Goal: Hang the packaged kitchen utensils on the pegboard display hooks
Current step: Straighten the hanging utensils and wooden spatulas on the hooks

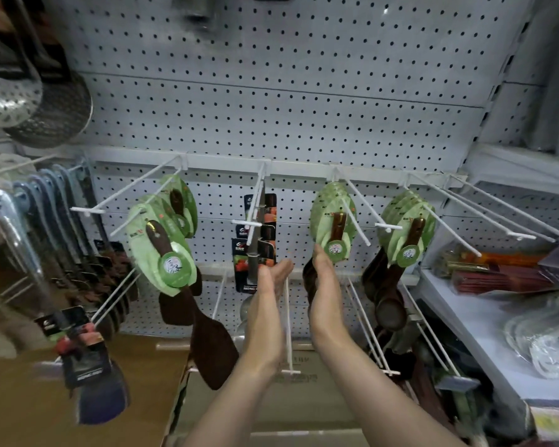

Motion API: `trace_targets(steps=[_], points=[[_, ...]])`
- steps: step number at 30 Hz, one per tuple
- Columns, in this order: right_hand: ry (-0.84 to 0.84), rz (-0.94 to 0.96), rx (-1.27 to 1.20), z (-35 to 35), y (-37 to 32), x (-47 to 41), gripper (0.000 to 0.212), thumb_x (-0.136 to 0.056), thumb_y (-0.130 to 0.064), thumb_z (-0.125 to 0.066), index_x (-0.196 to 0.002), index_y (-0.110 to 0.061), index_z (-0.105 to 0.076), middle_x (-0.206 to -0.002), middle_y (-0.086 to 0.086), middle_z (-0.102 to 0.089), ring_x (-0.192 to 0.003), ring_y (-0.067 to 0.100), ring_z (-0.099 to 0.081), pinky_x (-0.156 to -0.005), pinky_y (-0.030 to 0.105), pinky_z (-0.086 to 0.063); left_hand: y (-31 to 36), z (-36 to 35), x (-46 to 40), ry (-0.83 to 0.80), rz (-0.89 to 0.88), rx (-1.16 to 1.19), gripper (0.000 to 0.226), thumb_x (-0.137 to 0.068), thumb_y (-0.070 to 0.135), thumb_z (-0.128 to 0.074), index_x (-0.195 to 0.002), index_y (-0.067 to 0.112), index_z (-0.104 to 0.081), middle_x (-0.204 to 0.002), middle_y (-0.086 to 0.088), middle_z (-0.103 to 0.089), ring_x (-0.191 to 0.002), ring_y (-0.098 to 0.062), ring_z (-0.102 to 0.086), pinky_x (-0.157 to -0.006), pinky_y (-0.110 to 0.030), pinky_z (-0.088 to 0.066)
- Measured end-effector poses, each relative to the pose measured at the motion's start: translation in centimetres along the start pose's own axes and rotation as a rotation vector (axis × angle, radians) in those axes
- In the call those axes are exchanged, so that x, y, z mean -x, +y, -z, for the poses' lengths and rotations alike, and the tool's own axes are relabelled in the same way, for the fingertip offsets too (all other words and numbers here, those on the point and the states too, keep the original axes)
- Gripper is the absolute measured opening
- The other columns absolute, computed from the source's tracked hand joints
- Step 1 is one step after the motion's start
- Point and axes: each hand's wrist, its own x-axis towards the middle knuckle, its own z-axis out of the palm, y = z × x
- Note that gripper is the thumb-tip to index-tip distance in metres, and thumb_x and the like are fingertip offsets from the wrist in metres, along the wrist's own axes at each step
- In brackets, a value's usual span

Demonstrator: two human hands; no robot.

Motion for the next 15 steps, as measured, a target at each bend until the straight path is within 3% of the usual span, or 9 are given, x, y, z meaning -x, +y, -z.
trace_targets(steps=[4,7,9,11,15], points=[[-0.084,-0.007,0.047,-2.0,-0.5,1.3,0.052,-0.106,-0.054,-0.03,-0.156,-0.038,-0.031,-0.16,-0.024,-0.027,-0.141,-0.009,-0.023,-0.117,0.025,-0.019,0.9,3.0,0.9,0.214,-0.168,-0.035,0.065,-0.1,0.062,-0.019,-0.114,0.021,-0.068,-0.109,0.008,-0.074,-0.108,-0.008,-0.066,-0.097,-0.034,-0.05],[-0.131,0.001,0.069,-3.8,-0.7,2.0,0.064,-0.101,-0.064,-0.03,-0.159,-0.039,-0.024,-0.165,-0.02,-0.022,-0.149,-0.002,-0.019,-0.125,0.038,-0.017,0.8,4.9,-0.1,0.397,-0.239,-0.09,0.061,-0.094,0.062,-0.022,-0.119,0.024,-0.064,-0.114,0.009,-0.067,-0.112,-0.008,-0.06,-0.101,-0.042,-0.047],[-0.159,0.017,0.134,-4.7,-0.7,2.4,0.064,-0.101,-0.064,-0.028,-0.16,-0.043,-0.017,-0.165,-0.024,-0.015,-0.15,-0.002,-0.013,-0.126,0.039,-0.012,0.7,5.8,-1.3,0.371,-0.202,-0.164,0.071,-0.092,0.07,-0.018,-0.14,0.03,-0.052,-0.141,0.011,-0.054,-0.134,-0.004,-0.045,-0.116,-0.042,-0.035],[-0.168,0.037,0.18,-5.5,-0.6,2.6,0.06,-0.105,-0.057,-0.027,-0.16,-0.042,-0.011,-0.166,-0.025,-0.009,-0.147,-0.008,-0.007,-0.123,0.031,-0.006,1.0,6.0,-2.4,0.253,-0.138,-0.209,0.079,-0.09,0.08,-0.015,-0.154,0.037,-0.032,-0.16,0.016,-0.032,-0.147,0.0,-0.025,-0.124,-0.042,-0.021],[-0.156,0.053,0.205,-6.5,-0.7,2.2,0.061,-0.107,-0.053,-0.029,-0.161,-0.04,-0.006,-0.167,-0.023,-0.006,-0.151,-0.003,-0.004,-0.112,0.022,-0.003,1.9,5.6,-3.6,0.101,-0.021,-0.196,0.079,-0.09,0.074,-0.014,-0.159,0.037,-0.019,-0.165,0.016,-0.018,-0.149,0.001,-0.015,-0.122,-0.03,-0.014]])
